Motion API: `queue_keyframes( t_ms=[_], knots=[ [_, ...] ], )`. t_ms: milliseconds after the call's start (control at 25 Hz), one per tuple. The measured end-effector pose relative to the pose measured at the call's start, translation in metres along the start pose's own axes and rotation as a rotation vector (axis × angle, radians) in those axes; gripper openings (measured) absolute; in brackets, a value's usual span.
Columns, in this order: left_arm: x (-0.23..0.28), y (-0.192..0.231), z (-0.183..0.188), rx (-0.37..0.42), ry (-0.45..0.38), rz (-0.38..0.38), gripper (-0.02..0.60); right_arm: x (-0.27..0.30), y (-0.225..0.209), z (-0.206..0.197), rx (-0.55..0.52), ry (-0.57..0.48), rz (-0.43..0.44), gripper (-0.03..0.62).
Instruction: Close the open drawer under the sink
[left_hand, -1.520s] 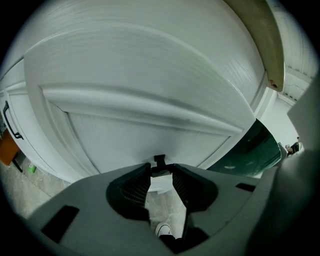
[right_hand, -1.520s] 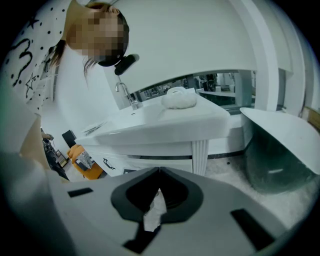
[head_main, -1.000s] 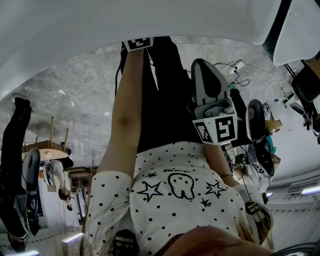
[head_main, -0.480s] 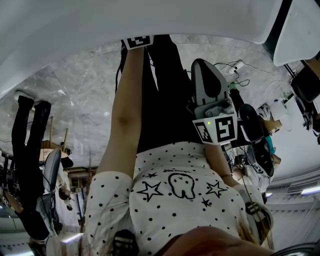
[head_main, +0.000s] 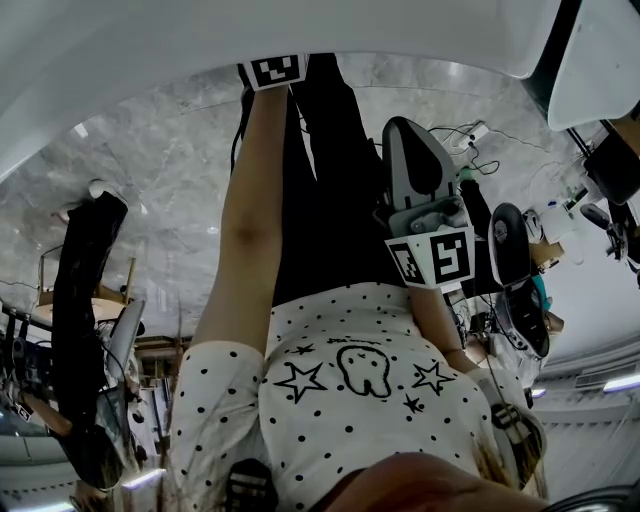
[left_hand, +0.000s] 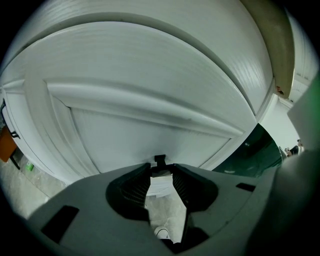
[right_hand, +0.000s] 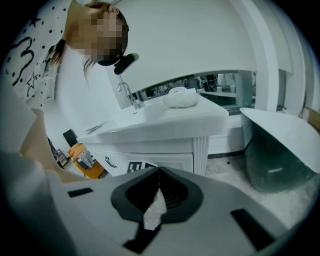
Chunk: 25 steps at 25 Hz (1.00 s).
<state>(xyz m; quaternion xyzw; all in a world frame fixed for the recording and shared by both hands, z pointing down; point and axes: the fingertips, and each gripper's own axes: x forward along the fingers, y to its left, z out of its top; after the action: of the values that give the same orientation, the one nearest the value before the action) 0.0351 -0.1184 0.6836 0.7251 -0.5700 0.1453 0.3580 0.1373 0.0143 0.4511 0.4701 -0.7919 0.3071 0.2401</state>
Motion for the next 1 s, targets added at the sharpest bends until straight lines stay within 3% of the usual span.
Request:
queue_keyframes(
  t_ms=[160, 480, 1000],
  knots=[
    [-0.004, 0.006, -0.012, -0.019, 0.075, 0.037, 0.138, -0.004, 0.003, -0.002, 0.000, -0.004, 0.004, 0.015],
    [-0.007, 0.003, -0.014, -0.021, 0.098, 0.061, 0.140, -0.014, 0.000, -0.004, -0.001, -0.011, 0.009, 0.015],
    [-0.029, 0.012, 0.011, -0.067, 0.012, 0.085, 0.130, -0.008, 0.006, 0.000, -0.003, -0.010, 0.018, 0.015]
  ],
)
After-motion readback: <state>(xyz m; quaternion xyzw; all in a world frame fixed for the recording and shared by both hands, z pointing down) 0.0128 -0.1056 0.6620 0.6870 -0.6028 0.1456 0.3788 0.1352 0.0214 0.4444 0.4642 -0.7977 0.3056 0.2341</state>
